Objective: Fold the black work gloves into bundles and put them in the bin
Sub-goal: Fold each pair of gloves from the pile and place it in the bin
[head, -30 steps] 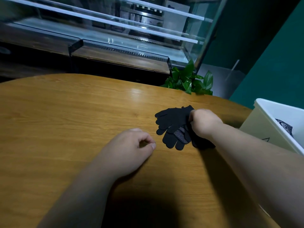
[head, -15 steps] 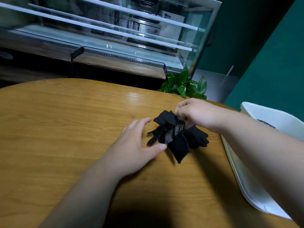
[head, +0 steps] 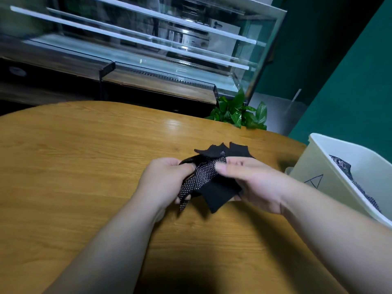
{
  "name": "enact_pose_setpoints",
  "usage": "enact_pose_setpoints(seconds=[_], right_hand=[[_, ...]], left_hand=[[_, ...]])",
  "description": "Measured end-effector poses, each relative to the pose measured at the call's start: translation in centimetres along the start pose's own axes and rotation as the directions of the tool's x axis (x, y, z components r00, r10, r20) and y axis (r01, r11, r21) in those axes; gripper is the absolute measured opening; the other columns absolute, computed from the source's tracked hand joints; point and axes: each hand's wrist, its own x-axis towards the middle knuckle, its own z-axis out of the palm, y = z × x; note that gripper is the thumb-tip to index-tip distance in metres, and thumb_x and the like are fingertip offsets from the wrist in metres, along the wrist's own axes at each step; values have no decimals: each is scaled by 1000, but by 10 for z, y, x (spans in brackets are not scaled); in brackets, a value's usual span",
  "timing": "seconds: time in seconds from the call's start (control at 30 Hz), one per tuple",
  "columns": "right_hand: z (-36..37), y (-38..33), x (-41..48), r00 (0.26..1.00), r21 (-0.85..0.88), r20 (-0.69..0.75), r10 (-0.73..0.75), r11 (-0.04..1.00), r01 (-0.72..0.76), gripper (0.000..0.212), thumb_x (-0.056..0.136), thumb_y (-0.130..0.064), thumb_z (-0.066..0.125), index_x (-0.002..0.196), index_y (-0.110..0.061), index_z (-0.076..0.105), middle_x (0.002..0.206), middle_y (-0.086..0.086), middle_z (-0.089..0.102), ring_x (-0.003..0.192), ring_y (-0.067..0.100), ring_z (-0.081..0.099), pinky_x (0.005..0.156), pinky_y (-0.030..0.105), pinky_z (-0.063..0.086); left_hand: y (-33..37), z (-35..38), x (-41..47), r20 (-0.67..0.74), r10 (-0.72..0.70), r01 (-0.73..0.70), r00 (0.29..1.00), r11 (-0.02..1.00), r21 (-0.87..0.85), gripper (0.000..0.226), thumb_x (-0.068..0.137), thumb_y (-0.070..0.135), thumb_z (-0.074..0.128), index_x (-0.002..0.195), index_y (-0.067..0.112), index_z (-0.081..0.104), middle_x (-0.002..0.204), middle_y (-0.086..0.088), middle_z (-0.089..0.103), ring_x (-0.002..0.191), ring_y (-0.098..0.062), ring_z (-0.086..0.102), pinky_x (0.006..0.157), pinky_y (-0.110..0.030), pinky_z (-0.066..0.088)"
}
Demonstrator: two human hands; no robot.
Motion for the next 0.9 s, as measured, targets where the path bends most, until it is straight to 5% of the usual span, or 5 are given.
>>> enact_pose_setpoints(seconds=[0.1,0.3,0.5,0.77,0.9], right_hand=[[-3,10,4,994,109,-108,-5,994,17,30,84,-5,69,114,-10,69,113,13,74,96,20,71,75,32,57],[-20,-20,10,923,201,-373,94,979,-18,6,88,-10,63,94,-13,63,76,4,73,56,14,65,44,21,50],[-25,-68,28,889,-267,-445,-111,963,-13,11,93,-17,64,85,-10,62,61,6,67,48,22,57,42,23,47],[-30,-104,48,850,-754,-336,-406,656,15,22,91,-27,67,84,-6,72,70,7,67,61,19,59,60,30,53],[-14,-87,39,892,-914,-131,-432,400,59,19,95,-36,63,82,-24,71,74,-1,69,70,13,62,66,27,49]], left_hand=[[2,-8,2,33,-37,38,999,999,-26,19,90,18,65,82,0,67,59,-16,65,35,-21,52,32,-18,26],[3,-36,7,239,-148,102,960,975,195,27,95,22,63,72,10,69,54,-9,64,34,-15,50,33,-18,27],[-4,-45,22,57,-172,156,983,964,217,19,98,24,58,96,5,63,67,-12,69,43,-20,55,40,-20,32],[-1,-55,27,-141,-7,34,990,981,191,21,92,30,62,81,12,66,75,-10,74,57,-22,58,57,-28,39],[8,-60,22,-177,62,-28,982,982,185,23,91,33,61,86,11,69,73,-4,75,58,-19,61,67,-32,41]])
